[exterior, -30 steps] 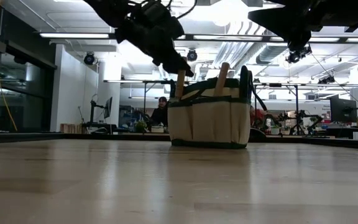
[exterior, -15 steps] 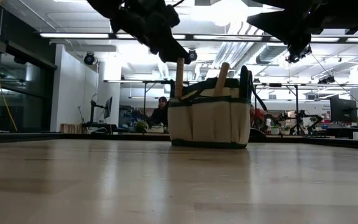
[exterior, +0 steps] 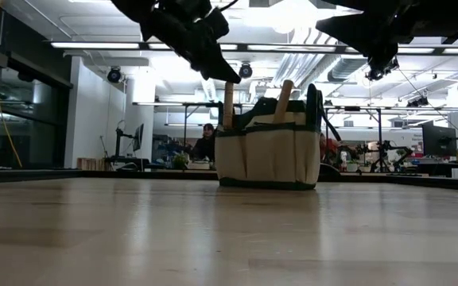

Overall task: Pick & Place Garden tools in Gardening bag
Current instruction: Put the brown trowel into the gardening bag, then return to Home Position

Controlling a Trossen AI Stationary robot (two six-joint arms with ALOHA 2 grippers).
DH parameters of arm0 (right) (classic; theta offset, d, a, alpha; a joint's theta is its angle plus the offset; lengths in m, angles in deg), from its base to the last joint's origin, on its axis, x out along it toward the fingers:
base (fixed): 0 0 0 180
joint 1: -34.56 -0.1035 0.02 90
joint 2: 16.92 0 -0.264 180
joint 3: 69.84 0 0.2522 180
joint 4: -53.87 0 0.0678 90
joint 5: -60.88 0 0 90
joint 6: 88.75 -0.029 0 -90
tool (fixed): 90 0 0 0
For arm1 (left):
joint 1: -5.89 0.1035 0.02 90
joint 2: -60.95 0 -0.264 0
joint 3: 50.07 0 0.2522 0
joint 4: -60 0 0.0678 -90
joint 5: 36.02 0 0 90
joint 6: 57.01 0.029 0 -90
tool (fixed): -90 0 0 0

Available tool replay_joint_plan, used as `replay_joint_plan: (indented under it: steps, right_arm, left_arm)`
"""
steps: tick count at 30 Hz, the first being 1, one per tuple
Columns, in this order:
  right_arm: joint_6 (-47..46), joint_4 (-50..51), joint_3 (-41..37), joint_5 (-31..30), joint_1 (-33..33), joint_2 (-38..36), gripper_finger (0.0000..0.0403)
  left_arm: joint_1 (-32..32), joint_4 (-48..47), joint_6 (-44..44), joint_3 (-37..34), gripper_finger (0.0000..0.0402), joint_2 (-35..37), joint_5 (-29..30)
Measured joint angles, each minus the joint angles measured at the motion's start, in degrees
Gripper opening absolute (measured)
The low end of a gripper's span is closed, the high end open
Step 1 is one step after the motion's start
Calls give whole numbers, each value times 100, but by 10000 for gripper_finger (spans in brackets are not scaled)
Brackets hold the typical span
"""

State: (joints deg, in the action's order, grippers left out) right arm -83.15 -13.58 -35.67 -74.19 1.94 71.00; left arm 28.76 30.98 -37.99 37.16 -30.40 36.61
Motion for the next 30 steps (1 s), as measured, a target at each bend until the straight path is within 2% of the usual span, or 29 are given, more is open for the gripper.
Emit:
replay_joint_plan:
  steps: [7,9,13,18,30]
  right_arm:
    - [2,0,1,1,1,0,261]
    - [2,0,1,-1,1,0,261]
    - [2,0,1,-1,1,0,261]
    - [2,0,1,0,1,0,261]
    - [2,2,1,-1,1,0,261]
  left_arm:
    - [0,-52,18,0,8,-4,-486]
    - [-2,-128,20,0,13,-4,-441]
    - [0,-343,89,0,9,-26,10]
    - [0,-385,254,1,2,-49,-135]
    - [-100,269,583,-11,0,-67,6]
